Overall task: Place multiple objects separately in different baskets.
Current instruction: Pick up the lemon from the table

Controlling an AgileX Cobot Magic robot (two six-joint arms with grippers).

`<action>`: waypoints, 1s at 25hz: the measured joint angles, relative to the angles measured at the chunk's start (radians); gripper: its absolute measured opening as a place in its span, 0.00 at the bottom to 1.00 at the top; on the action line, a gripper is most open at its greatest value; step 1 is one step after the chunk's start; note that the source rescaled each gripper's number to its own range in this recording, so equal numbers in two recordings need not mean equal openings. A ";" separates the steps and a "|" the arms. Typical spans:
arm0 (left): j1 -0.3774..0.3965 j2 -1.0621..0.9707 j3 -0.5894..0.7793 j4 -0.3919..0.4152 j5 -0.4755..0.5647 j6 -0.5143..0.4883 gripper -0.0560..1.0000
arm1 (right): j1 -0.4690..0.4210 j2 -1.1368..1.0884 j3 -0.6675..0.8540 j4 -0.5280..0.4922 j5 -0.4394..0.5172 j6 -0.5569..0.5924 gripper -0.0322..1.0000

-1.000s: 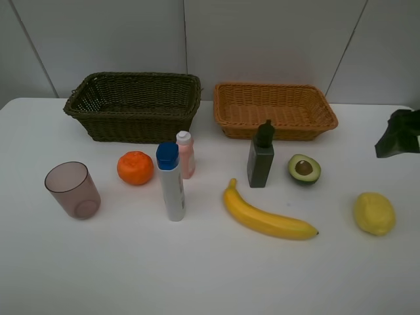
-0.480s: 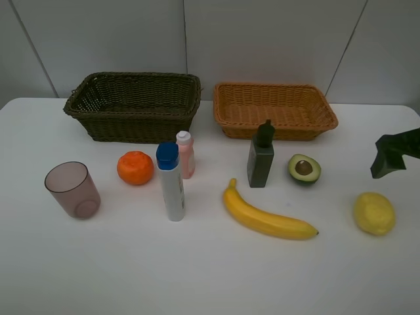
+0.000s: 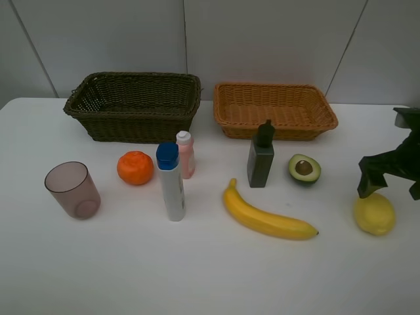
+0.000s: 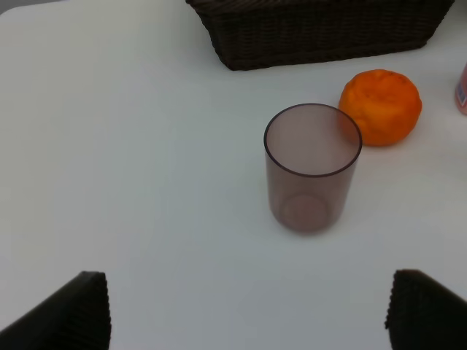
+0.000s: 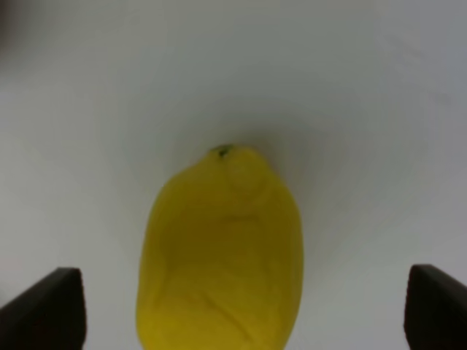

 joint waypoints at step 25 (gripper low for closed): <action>0.000 0.000 0.000 0.000 0.000 0.000 1.00 | -0.021 0.212 -0.001 0.072 -0.061 -0.055 0.79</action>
